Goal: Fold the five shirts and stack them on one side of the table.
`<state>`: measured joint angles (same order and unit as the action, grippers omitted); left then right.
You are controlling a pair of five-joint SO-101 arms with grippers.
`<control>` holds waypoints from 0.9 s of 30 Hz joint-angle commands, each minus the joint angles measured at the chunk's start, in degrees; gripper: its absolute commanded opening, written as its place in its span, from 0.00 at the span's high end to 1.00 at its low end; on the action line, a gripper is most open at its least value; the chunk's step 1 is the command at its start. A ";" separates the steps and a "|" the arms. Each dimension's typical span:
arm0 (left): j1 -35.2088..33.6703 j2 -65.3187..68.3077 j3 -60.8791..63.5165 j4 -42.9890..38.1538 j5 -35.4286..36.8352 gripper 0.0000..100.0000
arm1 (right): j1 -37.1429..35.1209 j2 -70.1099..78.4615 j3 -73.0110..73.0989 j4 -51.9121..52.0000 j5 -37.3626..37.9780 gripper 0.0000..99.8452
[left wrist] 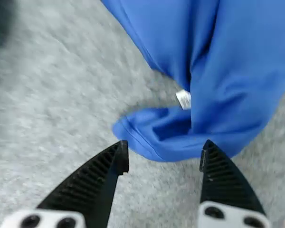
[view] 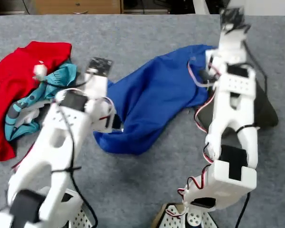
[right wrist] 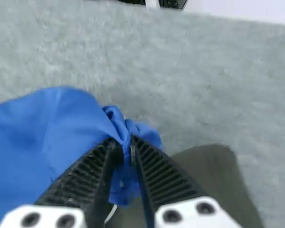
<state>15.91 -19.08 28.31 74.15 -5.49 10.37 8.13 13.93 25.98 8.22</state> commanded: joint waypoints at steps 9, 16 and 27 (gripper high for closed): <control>8.35 15.96 -2.55 -3.16 0.26 0.75 | -0.75 -1.01 14.20 -23.38 -7.38 1.00; 5.01 22.29 -3.34 -14.51 0.26 0.97 | -1.45 2.95 12.09 -23.47 -7.65 1.00; -16.62 23.25 -29.19 -15.03 1.14 0.98 | -1.54 3.82 12.26 -23.47 -7.30 1.00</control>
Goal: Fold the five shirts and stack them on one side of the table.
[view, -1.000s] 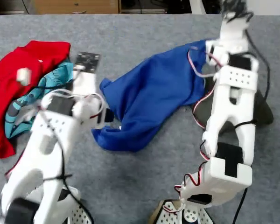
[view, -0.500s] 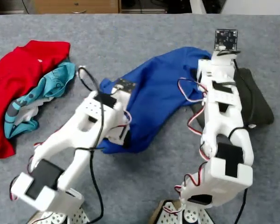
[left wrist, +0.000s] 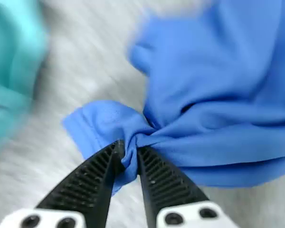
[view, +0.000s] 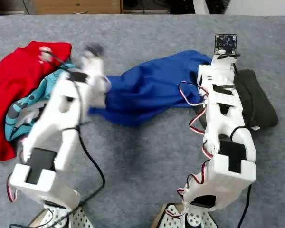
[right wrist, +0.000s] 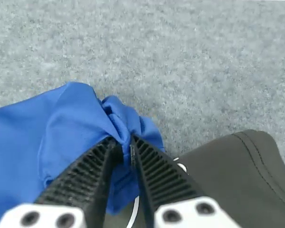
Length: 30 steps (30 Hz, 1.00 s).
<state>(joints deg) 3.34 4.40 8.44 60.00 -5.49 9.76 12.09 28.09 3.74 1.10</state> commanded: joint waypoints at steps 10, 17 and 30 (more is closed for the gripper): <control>-10.90 5.93 -13.80 -22.33 18.20 0.98 | -1.80 1.71 -2.07 -1.41 1.67 1.00; -17.58 20.44 -26.90 -24.44 27.87 0.98 | -3.12 2.77 -2.15 -1.49 5.80 1.00; -17.76 24.92 -58.29 13.63 26.99 0.76 | -3.38 5.67 -4.35 -3.16 6.07 1.00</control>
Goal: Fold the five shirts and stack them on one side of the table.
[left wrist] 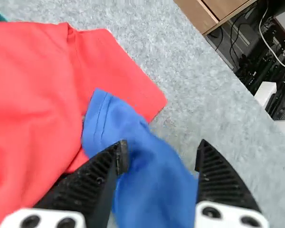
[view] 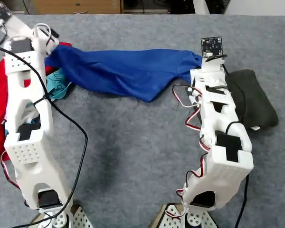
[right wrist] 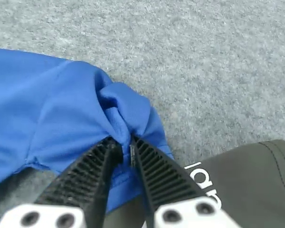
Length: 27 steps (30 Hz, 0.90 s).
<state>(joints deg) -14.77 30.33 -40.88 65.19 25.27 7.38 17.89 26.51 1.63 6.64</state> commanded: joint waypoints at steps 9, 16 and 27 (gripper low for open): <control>18.99 -1.45 -19.96 35.60 -29.36 0.77 | -1.01 -0.04 -2.86 -1.05 0.44 1.00; 31.03 -5.49 0.26 34.46 -35.60 0.77 | -0.84 -0.04 -3.03 -1.05 0.44 1.00; 34.29 -31.25 50.55 -7.47 -26.20 0.77 | -0.75 -0.04 -3.12 -1.05 0.44 1.00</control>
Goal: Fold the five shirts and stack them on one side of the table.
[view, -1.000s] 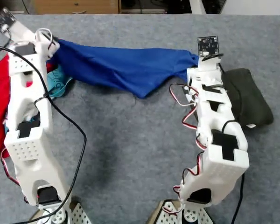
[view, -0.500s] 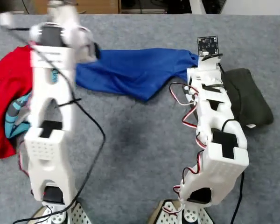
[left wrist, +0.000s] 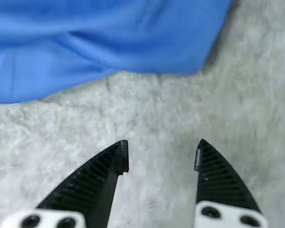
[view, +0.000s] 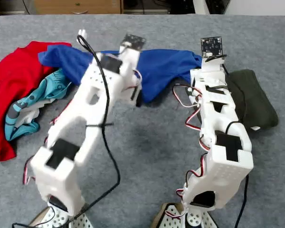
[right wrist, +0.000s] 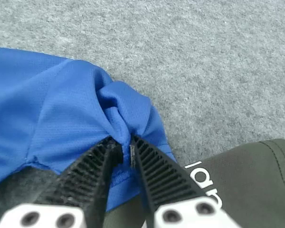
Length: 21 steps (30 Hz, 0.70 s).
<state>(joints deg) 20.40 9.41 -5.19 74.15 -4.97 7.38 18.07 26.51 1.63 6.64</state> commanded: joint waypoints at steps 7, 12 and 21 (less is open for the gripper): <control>-3.69 -15.08 39.12 -50.37 8.62 0.77 | -0.84 -0.22 -3.12 -1.05 0.44 1.00; -3.78 -10.95 39.21 -53.36 10.46 0.77 | -0.84 -0.22 -3.12 -1.05 0.44 1.00; -7.38 5.14 24.79 -50.73 18.37 0.77 | -0.92 -0.22 -3.12 -1.05 0.44 1.00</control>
<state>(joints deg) 14.33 13.10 26.64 21.41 10.51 7.38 18.07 26.51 1.63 6.64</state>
